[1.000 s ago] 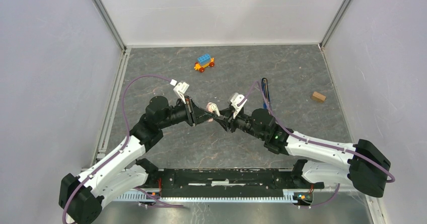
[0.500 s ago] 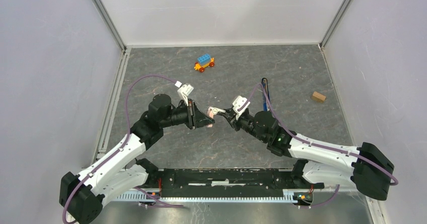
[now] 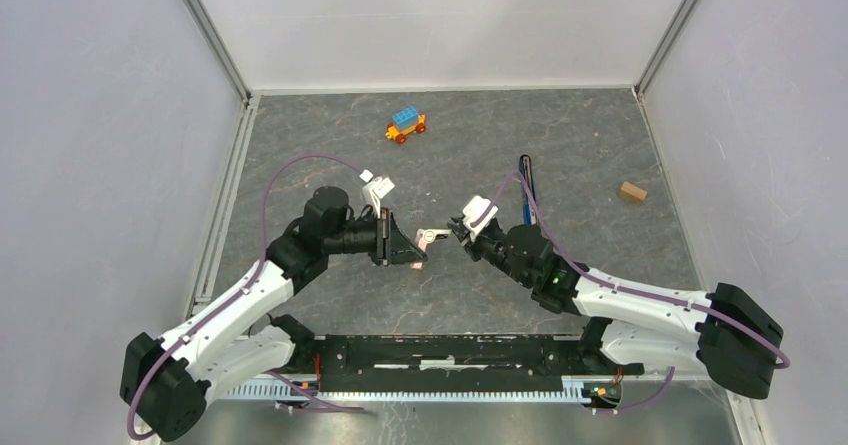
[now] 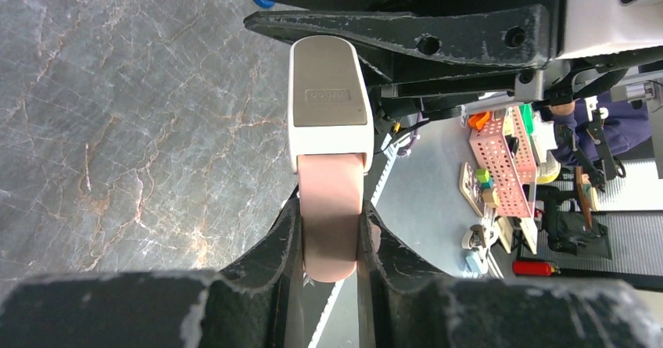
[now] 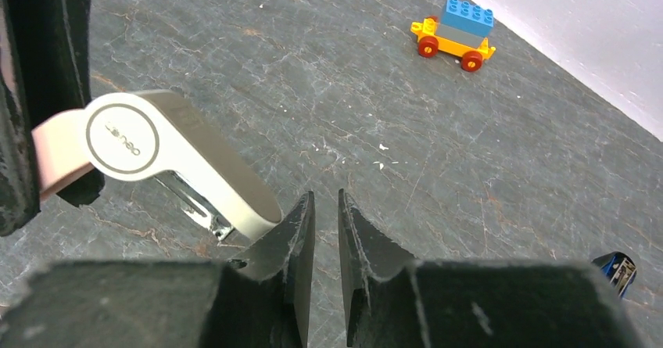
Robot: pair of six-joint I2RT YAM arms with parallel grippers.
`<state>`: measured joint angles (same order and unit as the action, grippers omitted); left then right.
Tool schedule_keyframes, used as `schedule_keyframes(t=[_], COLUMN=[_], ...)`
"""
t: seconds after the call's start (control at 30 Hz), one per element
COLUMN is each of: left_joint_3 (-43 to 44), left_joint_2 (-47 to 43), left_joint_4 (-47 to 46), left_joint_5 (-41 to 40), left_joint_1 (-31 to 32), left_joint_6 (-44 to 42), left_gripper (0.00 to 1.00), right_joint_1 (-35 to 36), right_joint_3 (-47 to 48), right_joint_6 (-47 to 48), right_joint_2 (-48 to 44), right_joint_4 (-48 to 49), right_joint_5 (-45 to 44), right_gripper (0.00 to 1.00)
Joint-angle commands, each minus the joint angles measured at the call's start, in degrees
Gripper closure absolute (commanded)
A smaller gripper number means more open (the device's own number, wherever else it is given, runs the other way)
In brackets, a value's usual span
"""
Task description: Load the staples into the stapler
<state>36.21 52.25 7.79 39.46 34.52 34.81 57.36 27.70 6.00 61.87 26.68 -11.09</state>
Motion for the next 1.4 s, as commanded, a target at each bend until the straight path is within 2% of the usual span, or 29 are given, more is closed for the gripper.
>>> schedule_keyframes(t=[0.0,0.27,0.53,0.63,0.77,0.93,1.07,1.23,1.37], left_joint_3=[2.00,1.14,4.30,4.93,5.64,6.48,6.82,7.04,7.47], left_joint_2=[1.55,1.70,2.07,2.19,2.33,3.00,3.45,3.37,3.49], left_joint_4=[0.38,0.05,4.94,6.16,7.15,8.31,9.25,9.69,10.33], left_joint_5=[3.55,4.33,1.49,1.25,1.56,2.09,2.43,3.53,4.13], left_joint_1=[0.12,0.11,0.03,0.03,0.02,0.05,0.02,0.02,0.04], left_joint_6=[-1.93,-1.69,-3.70,-4.33,-4.66,-5.11,-5.47,-5.86,-6.74], left_gripper=[0.98,0.98,0.98,0.98,0.98,0.98,0.98,0.98,0.98], right_joint_1=[-0.02,-0.02,-3.66,-4.24,-4.21,-4.05,-3.19,-2.21,-1.44], right_joint_3=[-0.16,0.31,4.76,6.63,8.91,7.59,6.80,7.93,8.49], right_joint_6=[1.36,1.71,2.87,4.97,7.35,7.39,8.14,9.70,10.56], right_joint_2=[-0.20,0.83,-2.23,-3.71,-4.03,-4.37,-4.48,-3.10,-1.76], right_joint_4=[3.97,3.75,-11.33,-16.81,-21.96,-17.81,-14.42,-13.86,-12.88], right_joint_5=[-0.77,-1.29,-3.75,-0.28,10.47,20.94,21.85,20.43,20.85], right_gripper=[0.78,0.78,0.63,0.55,0.43,0.35,0.28,0.28,0.34])
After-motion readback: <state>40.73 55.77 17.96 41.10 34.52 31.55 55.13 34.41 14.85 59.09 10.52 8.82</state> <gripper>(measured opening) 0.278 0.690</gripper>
